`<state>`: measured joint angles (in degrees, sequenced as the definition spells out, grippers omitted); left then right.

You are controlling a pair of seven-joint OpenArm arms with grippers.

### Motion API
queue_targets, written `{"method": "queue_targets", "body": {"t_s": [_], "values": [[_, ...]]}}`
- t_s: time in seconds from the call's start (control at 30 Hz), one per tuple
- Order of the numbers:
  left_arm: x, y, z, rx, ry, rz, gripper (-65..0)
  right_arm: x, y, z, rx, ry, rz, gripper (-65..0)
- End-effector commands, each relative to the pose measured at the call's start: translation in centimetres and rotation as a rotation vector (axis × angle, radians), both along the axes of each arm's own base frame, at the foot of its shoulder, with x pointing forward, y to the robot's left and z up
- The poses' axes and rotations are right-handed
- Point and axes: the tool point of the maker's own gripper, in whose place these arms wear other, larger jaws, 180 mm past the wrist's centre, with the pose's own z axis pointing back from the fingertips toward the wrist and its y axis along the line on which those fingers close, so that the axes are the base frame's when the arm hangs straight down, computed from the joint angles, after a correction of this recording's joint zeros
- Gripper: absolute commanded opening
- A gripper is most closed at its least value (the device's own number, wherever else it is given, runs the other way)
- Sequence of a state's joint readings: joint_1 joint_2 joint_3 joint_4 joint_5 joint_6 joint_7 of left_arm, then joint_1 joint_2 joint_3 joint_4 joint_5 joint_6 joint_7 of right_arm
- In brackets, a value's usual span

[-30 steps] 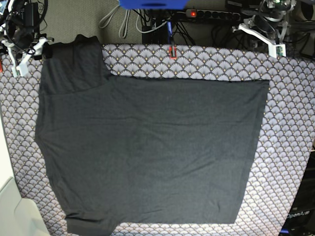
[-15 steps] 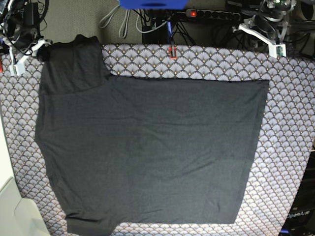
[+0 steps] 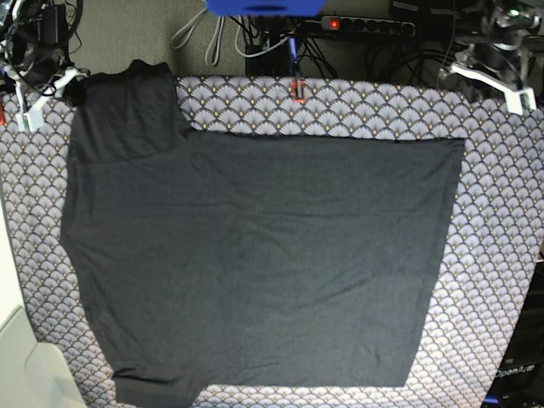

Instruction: Fold the T-shirt properly

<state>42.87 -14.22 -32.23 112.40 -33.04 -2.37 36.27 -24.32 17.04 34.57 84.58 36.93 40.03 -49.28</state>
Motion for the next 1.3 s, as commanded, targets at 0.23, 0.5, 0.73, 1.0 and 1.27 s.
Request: {"method": "queue_targets", "body": {"t_s": [0.23,0.5,0.73,1.0,1.27], "values": [[2.3,3.5,2.9,-0.035,-0.079,0.079,-51.6,-1.6,-0.6,-0.8,-0.041,0.083,0.026,-65.0],[3.7,2.9,3.6,-0.024,-0.082,-0.021,-51.5,-1.5,-0.6,-0.7,-0.041,0.082,0.026,-65.0],[4.1,4.5,0.1,-0.047,-0.014,0.036,-51.5,-1.6,-0.6,-0.8,-0.041,0.083,0.026,-65.0],[5.9,3.8,-1.0,-0.083,-0.037,-0.036,-51.6,-1.6,-0.6,-0.8,-0.041,0.083,0.026,-65.0],[6.4,3.6,-1.2,-0.098,-0.045,-0.042,-51.5,-1.6,-0.6,-0.8,-0.041,0.085,0.026,-65.0]]}}
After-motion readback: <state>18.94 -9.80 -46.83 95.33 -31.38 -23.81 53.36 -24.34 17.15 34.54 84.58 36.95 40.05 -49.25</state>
